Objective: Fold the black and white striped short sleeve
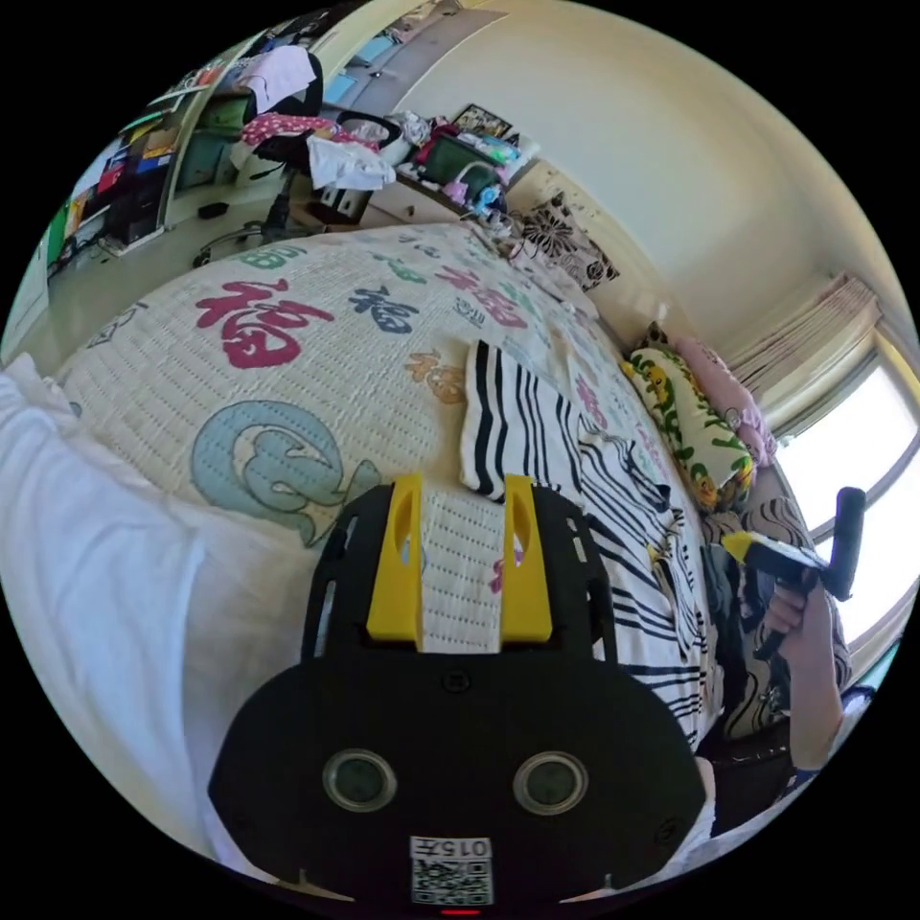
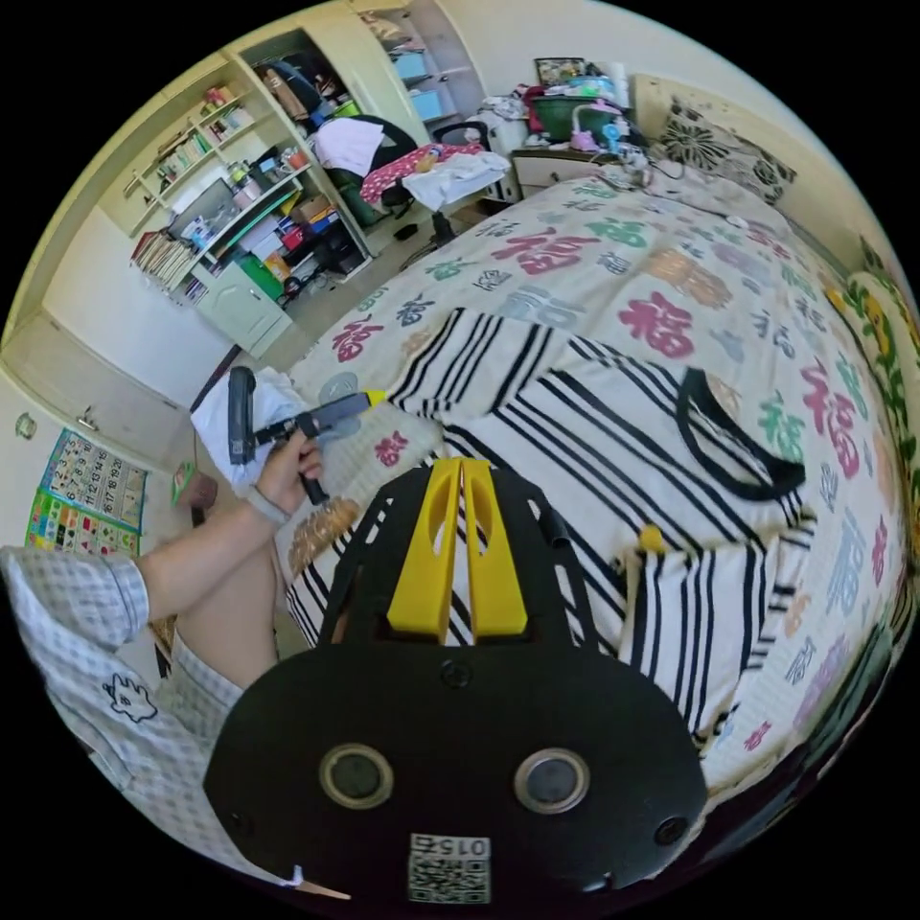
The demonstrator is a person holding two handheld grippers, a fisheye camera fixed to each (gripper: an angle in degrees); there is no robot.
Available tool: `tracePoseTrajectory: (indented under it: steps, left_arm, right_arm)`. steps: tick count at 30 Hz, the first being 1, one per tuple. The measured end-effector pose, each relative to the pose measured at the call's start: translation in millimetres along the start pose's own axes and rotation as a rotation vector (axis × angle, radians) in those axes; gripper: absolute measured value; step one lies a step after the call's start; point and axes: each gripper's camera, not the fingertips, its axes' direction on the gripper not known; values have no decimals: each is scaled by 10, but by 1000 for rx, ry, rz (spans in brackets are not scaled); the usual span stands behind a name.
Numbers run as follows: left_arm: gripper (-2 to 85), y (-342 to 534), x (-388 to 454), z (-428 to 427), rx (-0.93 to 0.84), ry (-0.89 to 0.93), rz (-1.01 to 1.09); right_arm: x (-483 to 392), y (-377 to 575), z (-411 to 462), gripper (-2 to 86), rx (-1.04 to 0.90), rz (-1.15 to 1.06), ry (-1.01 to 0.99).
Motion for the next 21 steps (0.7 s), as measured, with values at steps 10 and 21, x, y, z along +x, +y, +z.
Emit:
tracePoseTrajectory:
  steps: [10, 21]
  left_arm:
    - [1, -534, 46, -313, -69, 181, -153]
    - [-5, -446, 175, -817, -93, 288, -265]
  right_arm:
    - [-375, -2039, 1769, 57, -194, -75, 96]
    - [-209, -2727, 3053, -3, -446, -74, 332]
